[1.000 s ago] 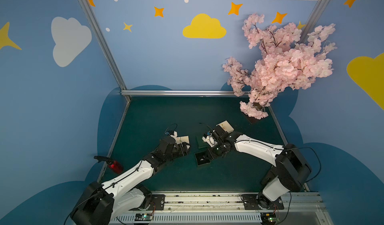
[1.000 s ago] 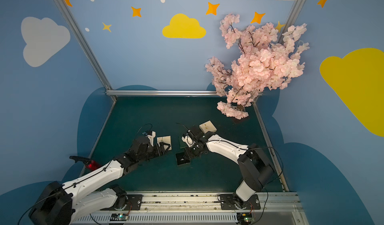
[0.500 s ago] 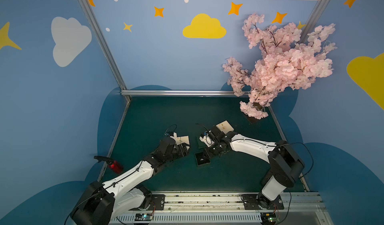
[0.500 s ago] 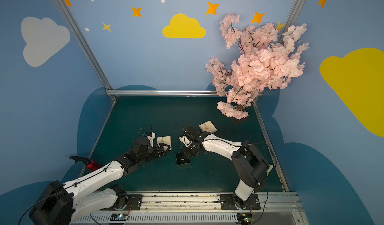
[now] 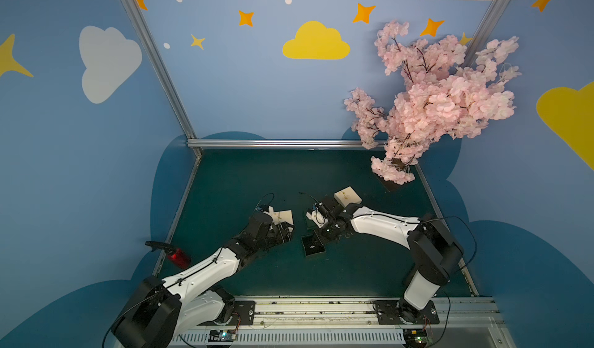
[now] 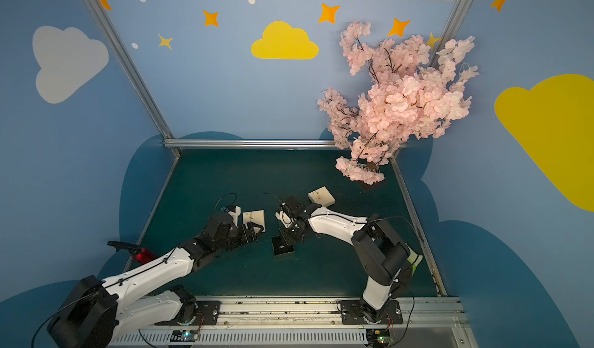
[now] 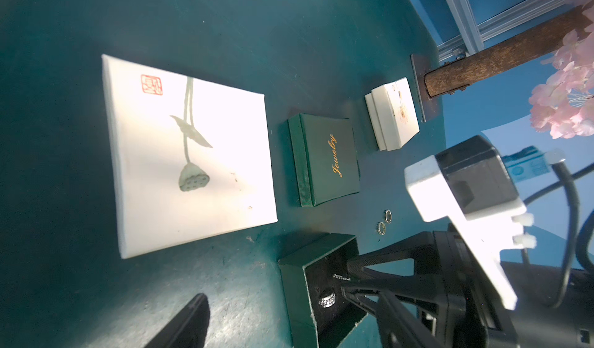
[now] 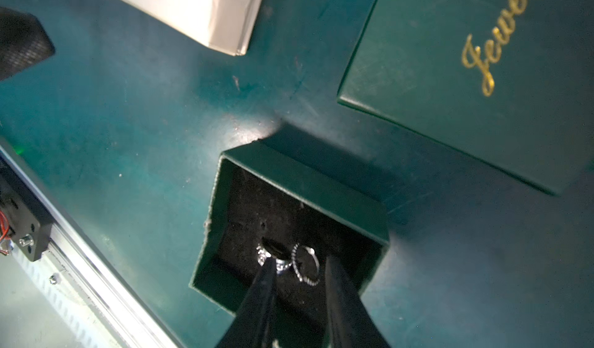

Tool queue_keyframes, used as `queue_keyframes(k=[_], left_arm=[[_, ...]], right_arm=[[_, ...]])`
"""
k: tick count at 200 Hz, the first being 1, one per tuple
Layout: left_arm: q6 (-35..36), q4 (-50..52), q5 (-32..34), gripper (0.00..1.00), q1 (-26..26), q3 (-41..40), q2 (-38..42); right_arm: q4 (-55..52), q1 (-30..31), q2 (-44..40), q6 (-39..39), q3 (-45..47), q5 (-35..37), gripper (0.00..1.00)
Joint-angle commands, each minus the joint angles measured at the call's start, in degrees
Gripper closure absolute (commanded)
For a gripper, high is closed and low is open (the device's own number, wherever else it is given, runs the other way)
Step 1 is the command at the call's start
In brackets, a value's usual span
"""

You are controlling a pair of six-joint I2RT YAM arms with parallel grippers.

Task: Take the rings out of the lift-off lid box
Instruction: Take out the ring from the jewelry box.

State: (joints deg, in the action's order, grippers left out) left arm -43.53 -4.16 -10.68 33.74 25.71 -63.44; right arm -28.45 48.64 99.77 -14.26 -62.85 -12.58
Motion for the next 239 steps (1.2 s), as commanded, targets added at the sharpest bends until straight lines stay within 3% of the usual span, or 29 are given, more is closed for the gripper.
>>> queue_keyframes(k=[1, 76, 160, 239], left_arm=[[0.08, -0.67, 0.48, 0.18, -0.16, -0.92, 0.24], [-0.03, -0.67, 0.92, 0.18, -0.23, -1.63, 0.45], [0.05, -0.58, 1.02, 0.17, -0.17, -1.68, 0.71], [0.18, -2.48, -0.92, 0.18, -0.16, -0.48, -2.05]], right_arm=[[-1.06, 0.4, 0.87, 0.46, -1.48, 1.54, 0.73], [-2.21, 1.66, 1.13, 0.82, -1.28, 3.86, 0.76], [-2.33, 1.98, -0.04, -0.5, -0.68, 6.03, 0.94], [-1.52, 1.9, -4.0, -3.91, 0.45, 7.48, 0.96]])
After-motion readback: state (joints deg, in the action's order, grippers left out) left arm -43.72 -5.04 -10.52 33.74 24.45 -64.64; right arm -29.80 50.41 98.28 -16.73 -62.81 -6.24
